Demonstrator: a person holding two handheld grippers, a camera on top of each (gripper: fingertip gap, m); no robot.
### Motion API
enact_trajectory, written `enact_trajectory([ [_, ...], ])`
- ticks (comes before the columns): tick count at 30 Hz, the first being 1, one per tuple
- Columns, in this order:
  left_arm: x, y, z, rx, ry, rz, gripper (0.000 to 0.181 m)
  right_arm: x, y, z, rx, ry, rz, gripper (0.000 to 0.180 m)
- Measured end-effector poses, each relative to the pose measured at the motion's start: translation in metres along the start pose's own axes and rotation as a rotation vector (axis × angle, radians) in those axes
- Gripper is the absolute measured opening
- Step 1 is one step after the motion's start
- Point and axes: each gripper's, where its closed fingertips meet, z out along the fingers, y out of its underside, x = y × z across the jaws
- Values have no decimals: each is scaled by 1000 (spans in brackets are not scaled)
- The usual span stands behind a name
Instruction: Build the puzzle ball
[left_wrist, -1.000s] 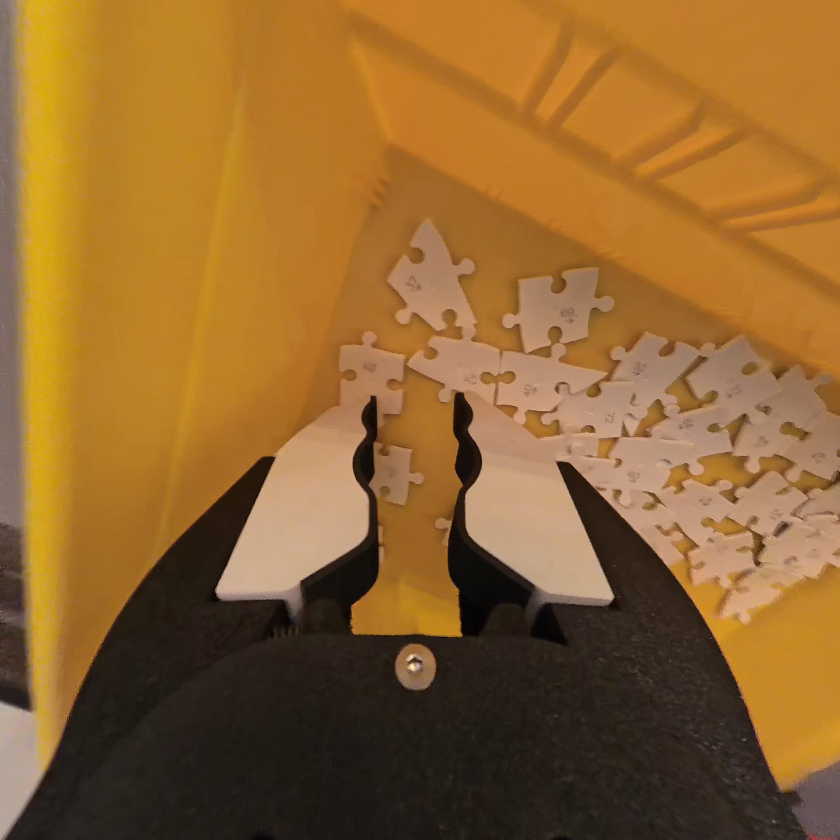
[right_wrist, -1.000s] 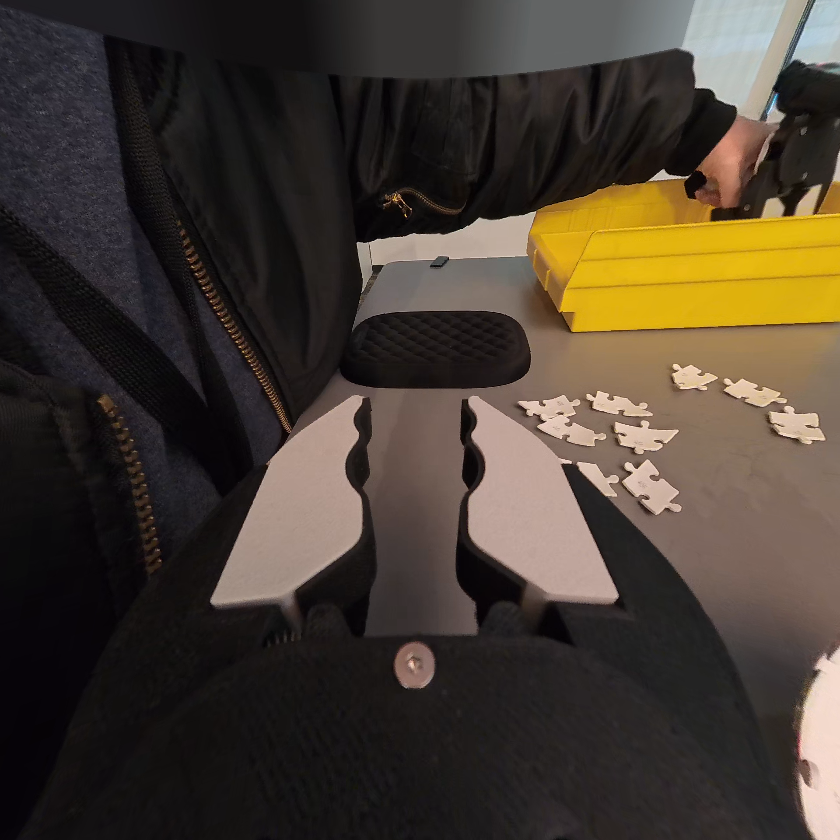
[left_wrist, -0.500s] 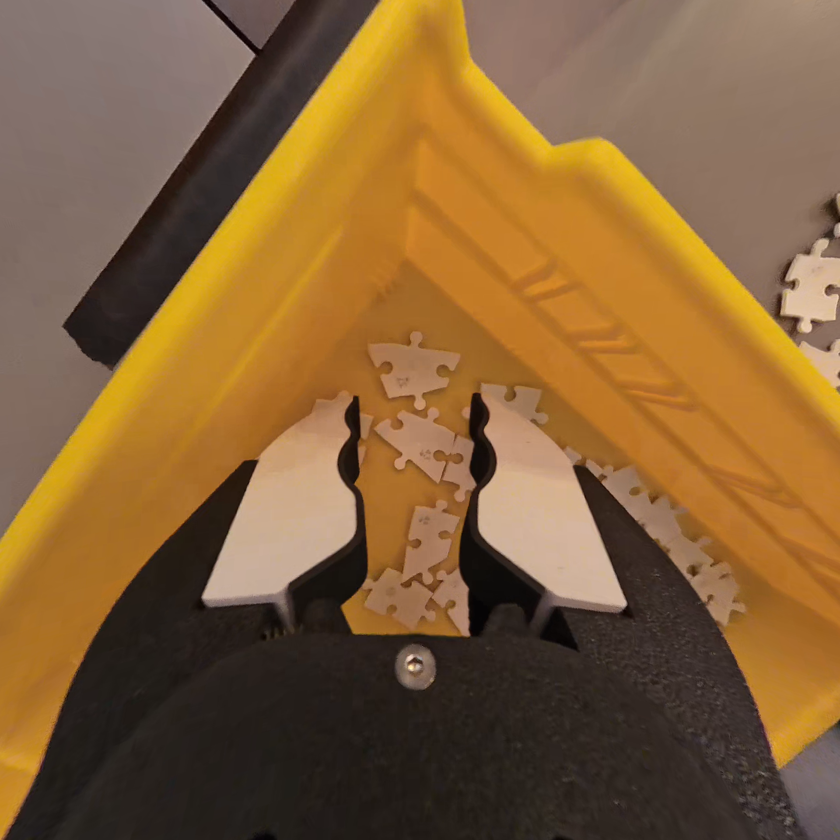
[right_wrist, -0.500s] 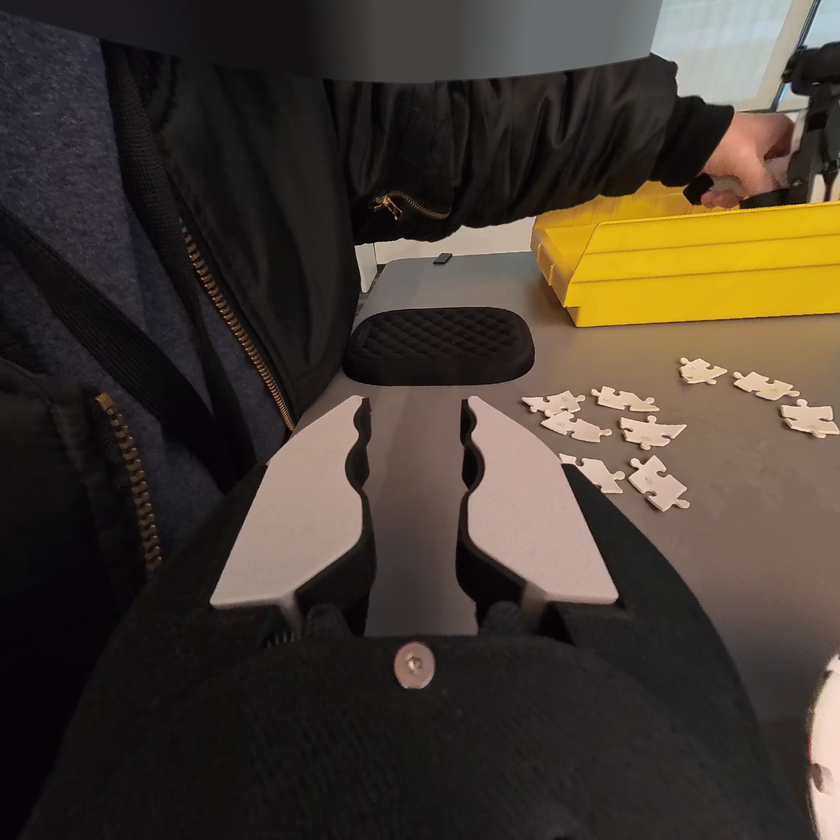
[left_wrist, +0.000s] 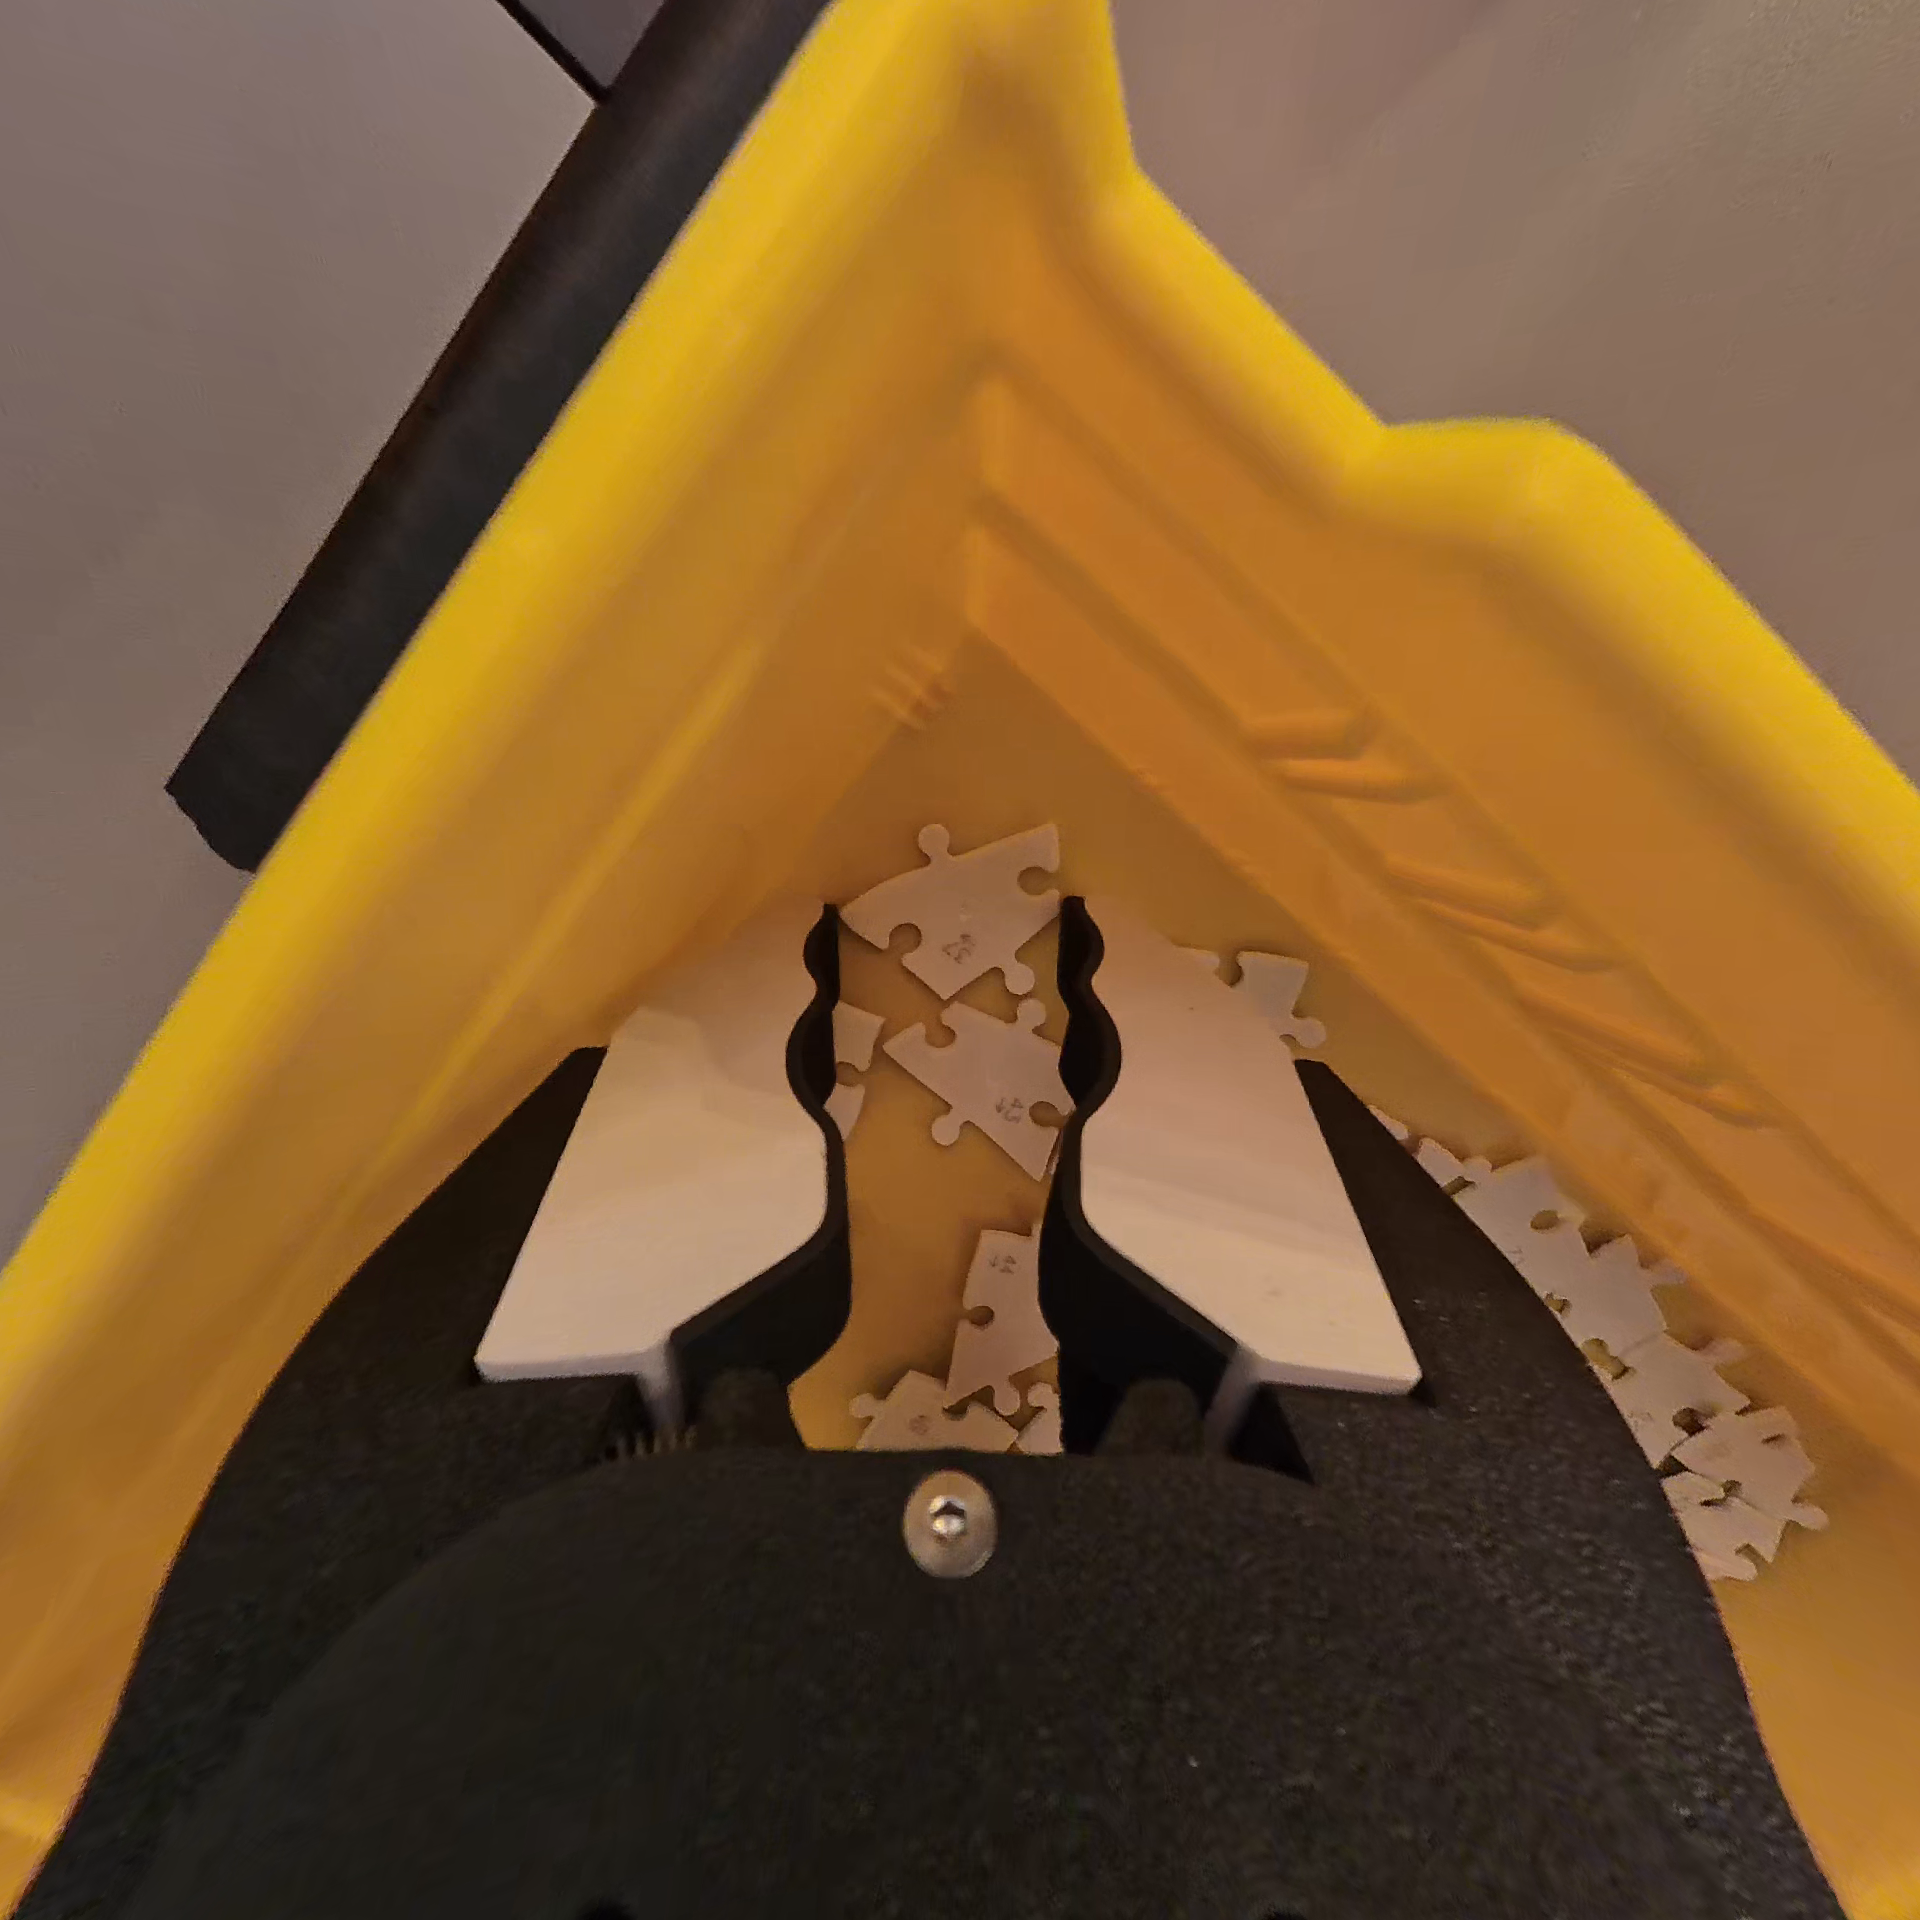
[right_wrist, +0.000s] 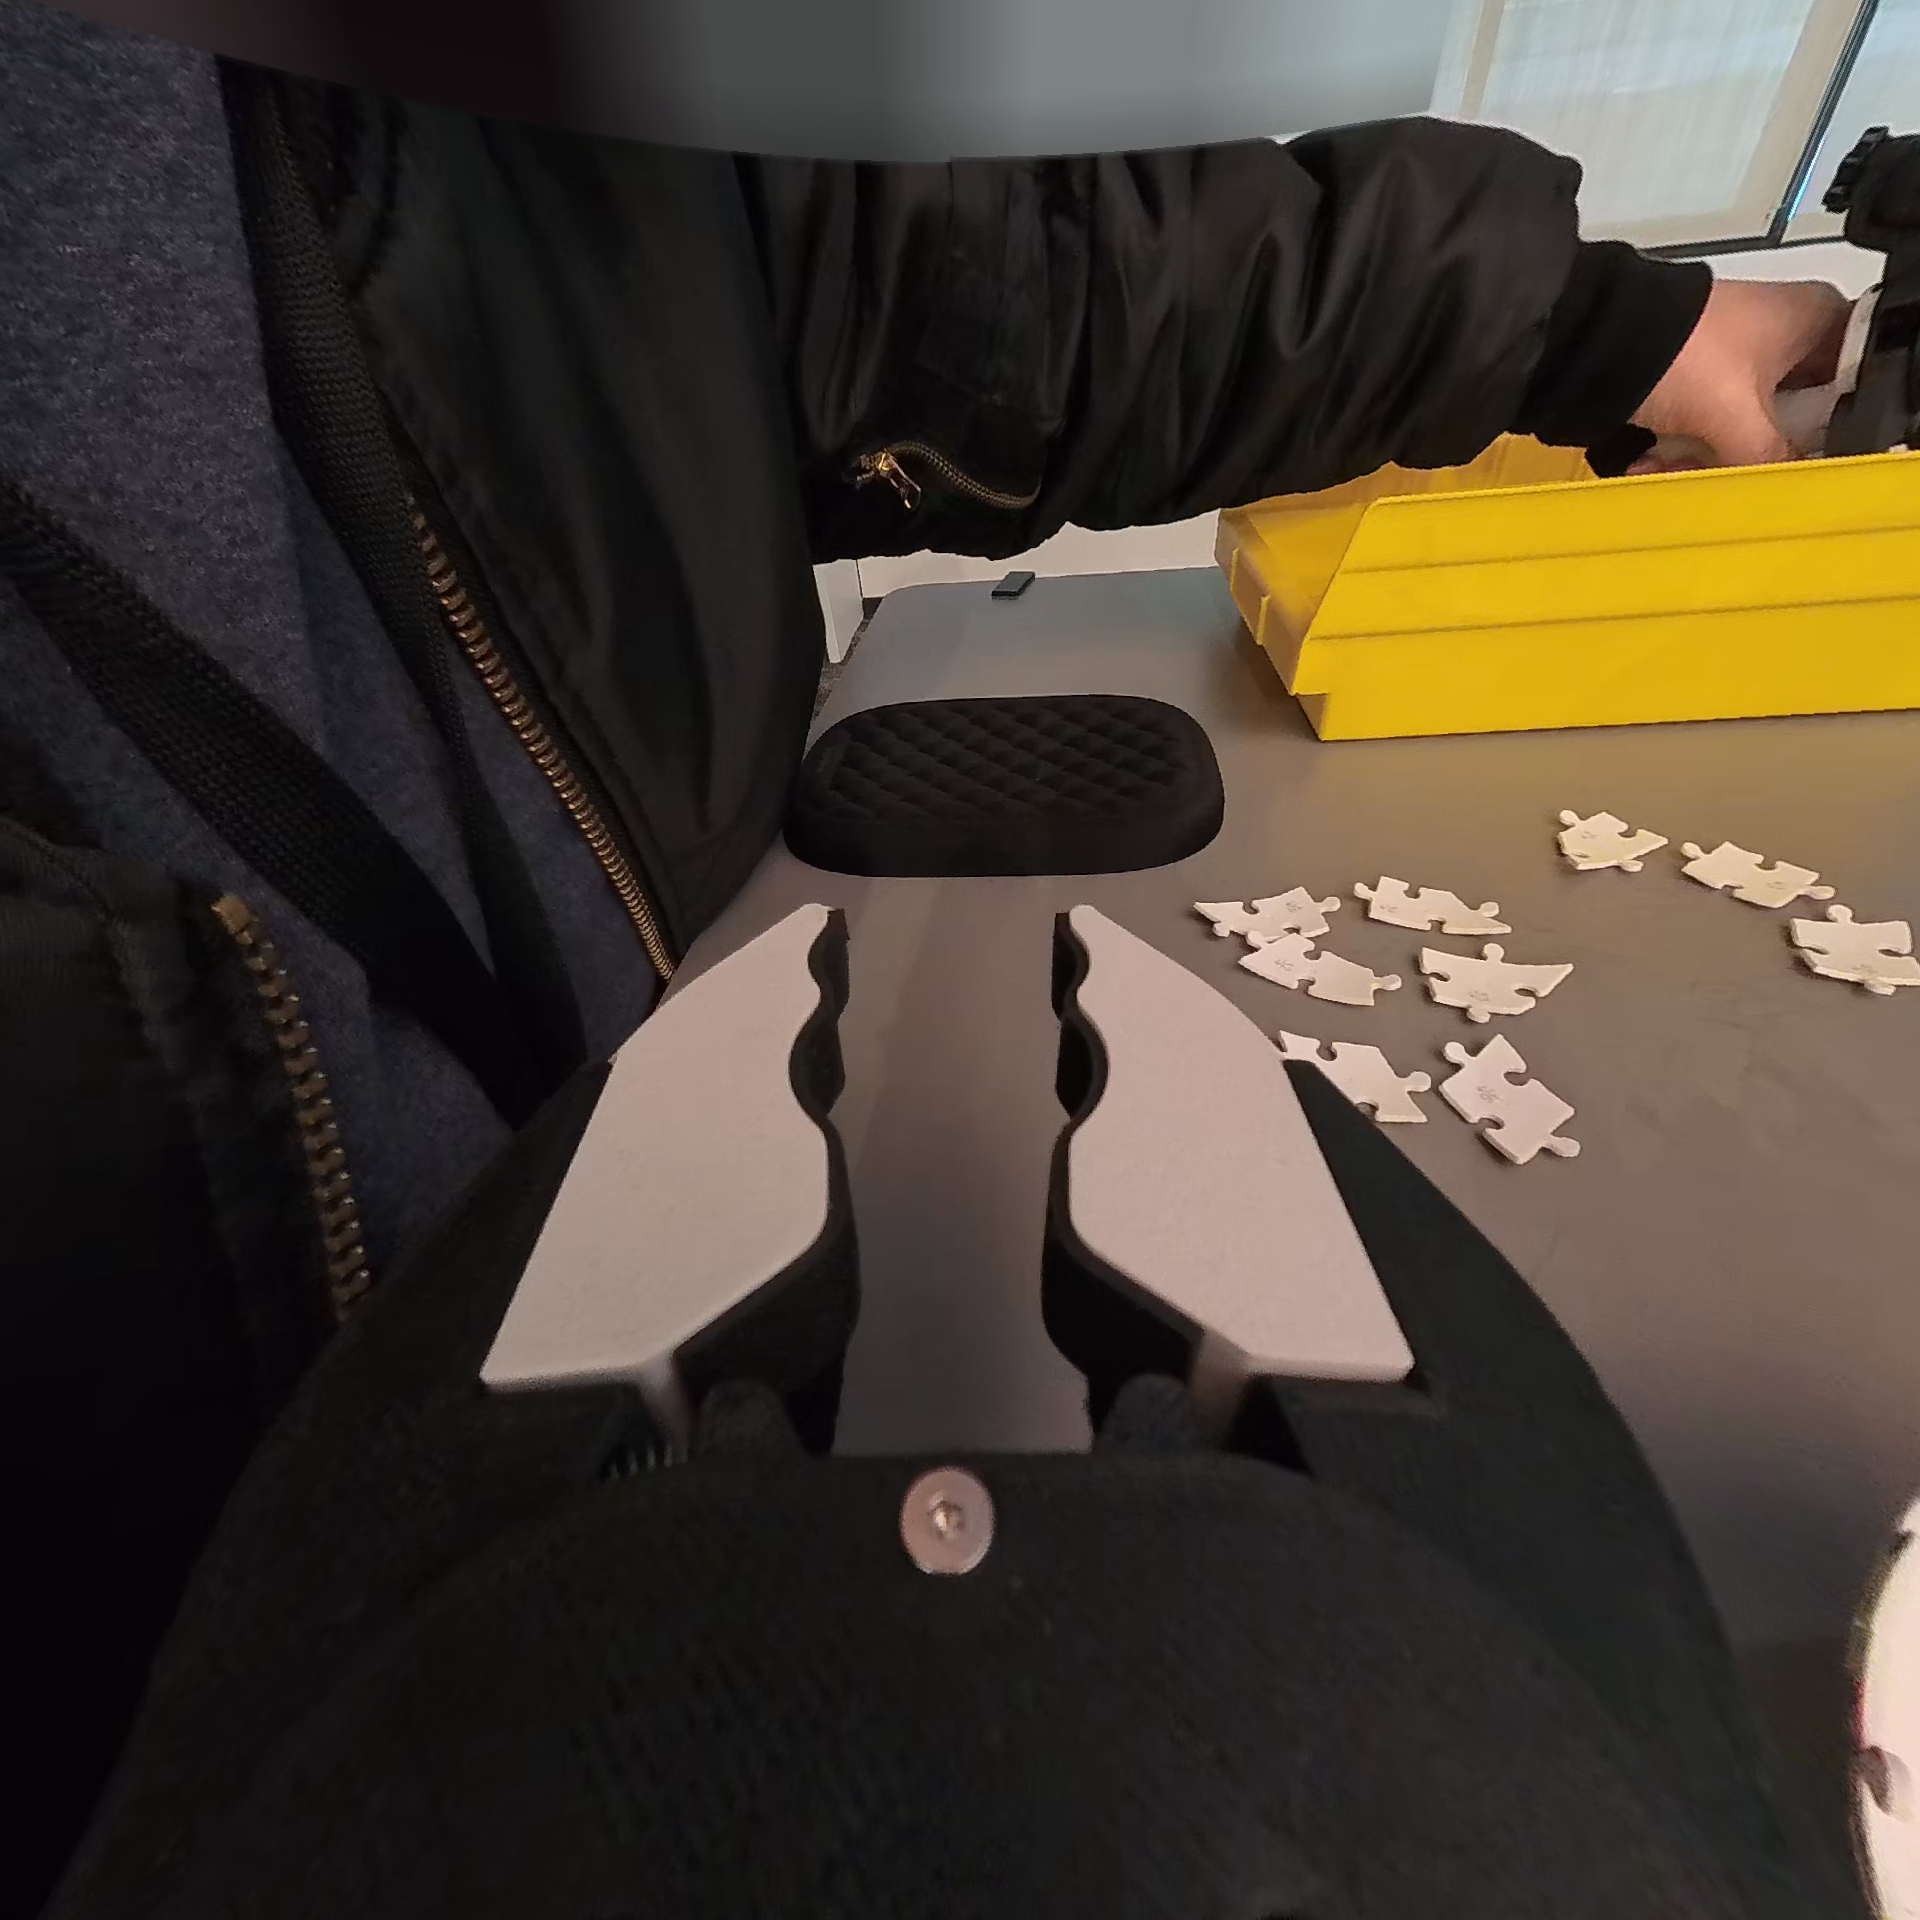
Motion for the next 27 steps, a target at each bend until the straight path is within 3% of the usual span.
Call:
enact_trajectory([
  [9, 0, 0, -29, 84, -49, -11, 40, -2, -2, 0, 9, -6, -2, 39],
  [14, 22, -18, -103, 270, -121, -31, 40, -6, -5, 1, 18, -13, -14, 39],
  [18, 98, -34, -158, 345, -142, 46, 40, -12, -7, 2, 13, -21, -38, 39],
  [20, 146, -39, -157, 308, -119, 67, 40, -15, -9, 3, 15, -28, -52, 39],
  [23, 213, -40, -121, 190, -60, 107, 40, -19, -10, 4, 13, -37, -56, 39],
  [27, 248, -37, -65, 47, -101, 96, 40, -26, -15, 3, 22, -43, -86, 39],
])
